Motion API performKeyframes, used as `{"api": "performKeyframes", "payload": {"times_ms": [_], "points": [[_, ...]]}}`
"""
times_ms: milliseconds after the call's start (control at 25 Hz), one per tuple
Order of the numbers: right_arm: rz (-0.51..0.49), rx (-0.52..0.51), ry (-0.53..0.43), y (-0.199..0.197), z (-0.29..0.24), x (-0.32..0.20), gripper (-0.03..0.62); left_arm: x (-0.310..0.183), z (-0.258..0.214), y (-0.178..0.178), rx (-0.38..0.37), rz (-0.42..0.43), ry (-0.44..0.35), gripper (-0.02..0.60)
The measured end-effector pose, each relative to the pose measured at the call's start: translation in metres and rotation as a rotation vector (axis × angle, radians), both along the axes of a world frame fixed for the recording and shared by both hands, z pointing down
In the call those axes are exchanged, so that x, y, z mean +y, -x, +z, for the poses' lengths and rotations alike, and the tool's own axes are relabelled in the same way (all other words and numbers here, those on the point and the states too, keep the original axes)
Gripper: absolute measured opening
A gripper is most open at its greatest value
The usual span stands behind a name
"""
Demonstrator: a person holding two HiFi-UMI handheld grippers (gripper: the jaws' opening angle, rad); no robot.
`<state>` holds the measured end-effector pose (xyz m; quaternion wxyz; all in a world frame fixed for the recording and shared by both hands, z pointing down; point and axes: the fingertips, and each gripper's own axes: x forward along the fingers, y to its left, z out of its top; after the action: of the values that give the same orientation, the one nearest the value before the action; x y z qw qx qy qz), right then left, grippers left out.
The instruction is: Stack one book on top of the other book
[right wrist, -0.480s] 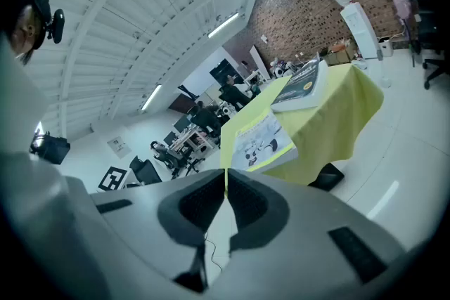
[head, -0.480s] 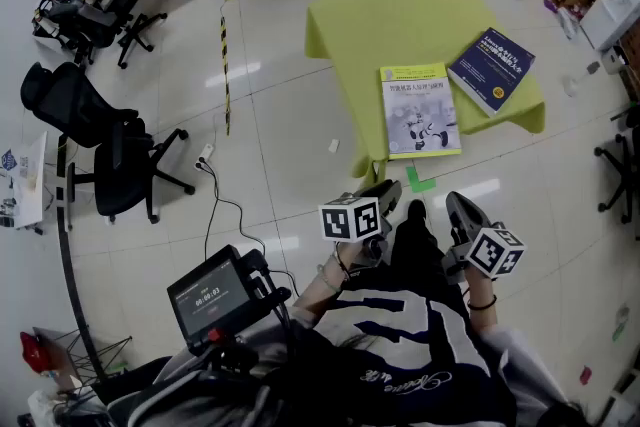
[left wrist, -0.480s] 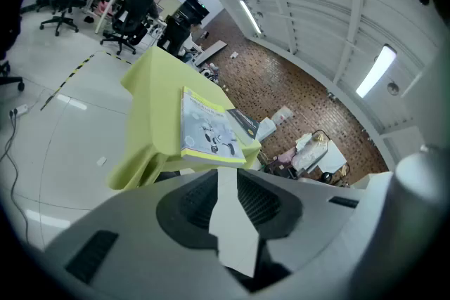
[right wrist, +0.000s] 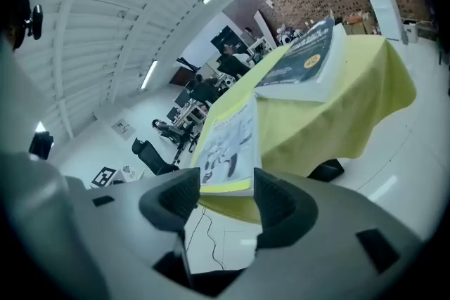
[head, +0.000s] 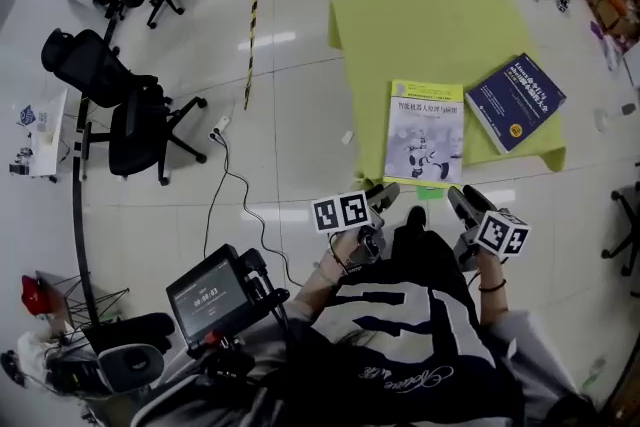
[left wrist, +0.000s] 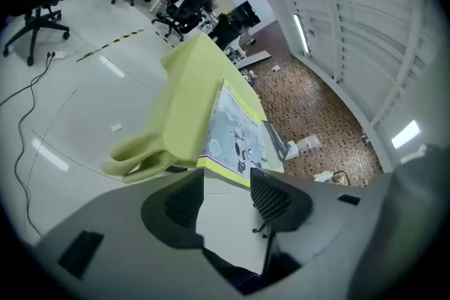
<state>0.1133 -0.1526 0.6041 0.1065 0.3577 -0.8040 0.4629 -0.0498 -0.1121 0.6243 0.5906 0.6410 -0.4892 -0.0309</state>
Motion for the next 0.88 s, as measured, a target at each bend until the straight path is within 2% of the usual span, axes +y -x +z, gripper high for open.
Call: {"api": "performKeyframes", "payload": {"times_ms": [160,280,400,480,600,760,880], "points": [[-0.020,-0.073,0.116,-0.006,0.029,-0.031,0.235,-0.013,0.004,-0.002,-0.012,-0.073,0.027,0.196],[-0.036,-0.156,0.197,0.005,0.039,-0.042,0.235,-0.013,0.005,0.003,-0.013,-0.133,0.049,0.196],[-0.083,-0.195,0.256,0.016,0.049,-0.041,0.231,-0.014,0.008,0.002,-0.021,-0.158,0.068,0.196],[-0.111,-0.217,0.275,0.020,0.053,-0.039,0.156,-0.014,0.012,0.000,-0.038,-0.158,0.076,0.196],[-0.139,-0.254,0.278,0.020,0.049,-0.044,0.101,-0.019,0.018,-0.001,-0.051,-0.154,0.084,0.196],[-0.149,-0.244,0.275,0.012,0.043,-0.042,0.081,-0.019,0.027,-0.005,-0.030,-0.154,0.100,0.196],[-0.155,-0.223,0.260,-0.012,0.031,-0.017,0.080,-0.001,0.021,-0.017,-0.006,-0.137,0.095,0.196]]}}
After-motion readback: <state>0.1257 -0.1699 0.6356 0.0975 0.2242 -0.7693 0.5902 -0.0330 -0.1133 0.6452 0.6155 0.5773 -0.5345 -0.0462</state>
